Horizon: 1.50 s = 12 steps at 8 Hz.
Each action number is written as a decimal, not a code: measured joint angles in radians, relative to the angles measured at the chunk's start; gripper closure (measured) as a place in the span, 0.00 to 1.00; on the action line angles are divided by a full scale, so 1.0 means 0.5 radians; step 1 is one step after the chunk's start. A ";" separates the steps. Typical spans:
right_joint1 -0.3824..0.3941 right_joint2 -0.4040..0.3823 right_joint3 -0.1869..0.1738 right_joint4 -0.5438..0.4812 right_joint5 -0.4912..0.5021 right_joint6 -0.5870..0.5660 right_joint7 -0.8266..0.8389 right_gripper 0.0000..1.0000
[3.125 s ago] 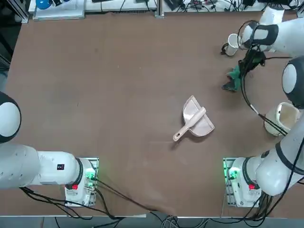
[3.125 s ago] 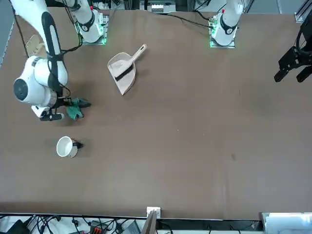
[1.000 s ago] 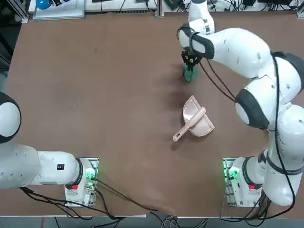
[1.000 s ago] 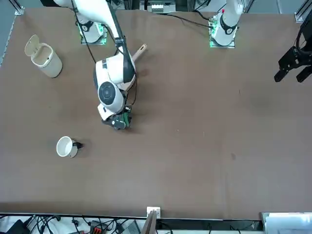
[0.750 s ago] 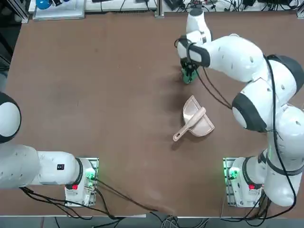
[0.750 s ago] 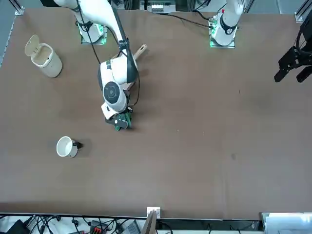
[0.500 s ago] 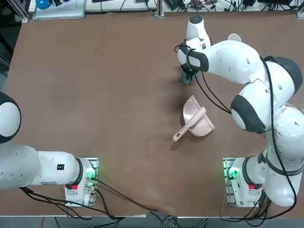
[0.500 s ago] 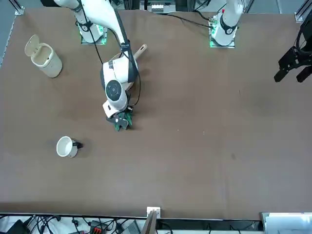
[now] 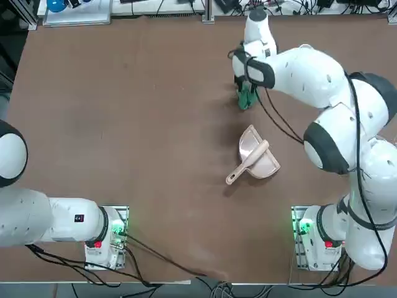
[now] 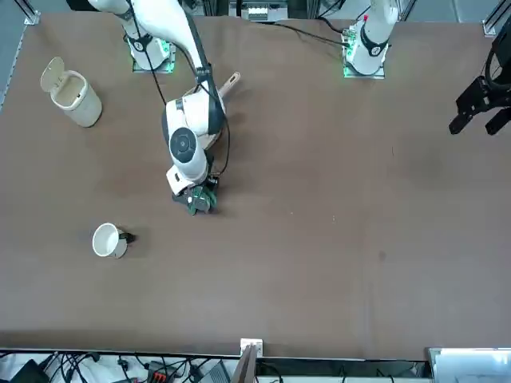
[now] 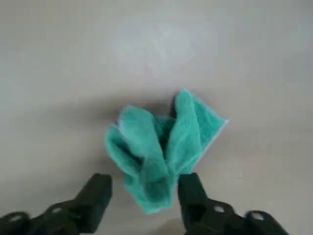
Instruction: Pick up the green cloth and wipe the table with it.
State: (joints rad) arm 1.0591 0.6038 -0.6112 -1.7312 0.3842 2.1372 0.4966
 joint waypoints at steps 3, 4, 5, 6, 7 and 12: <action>-0.001 -0.098 -0.252 0.440 -0.002 -0.484 -0.027 0.00; 0.000 -0.121 -0.332 0.567 -0.003 -0.592 -0.071 0.00; 0.001 -0.148 -0.406 0.648 -0.003 -0.647 -0.152 0.00; -0.001 -0.187 -0.469 0.683 -0.003 -0.677 -0.238 0.00; -0.003 -0.233 -0.520 0.693 -0.003 -0.715 -0.308 0.00; -0.295 -0.662 -0.372 0.707 -0.322 -0.933 -0.744 0.00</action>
State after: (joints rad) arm 0.9113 0.2727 -0.7971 -1.3777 0.2233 1.6708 0.1244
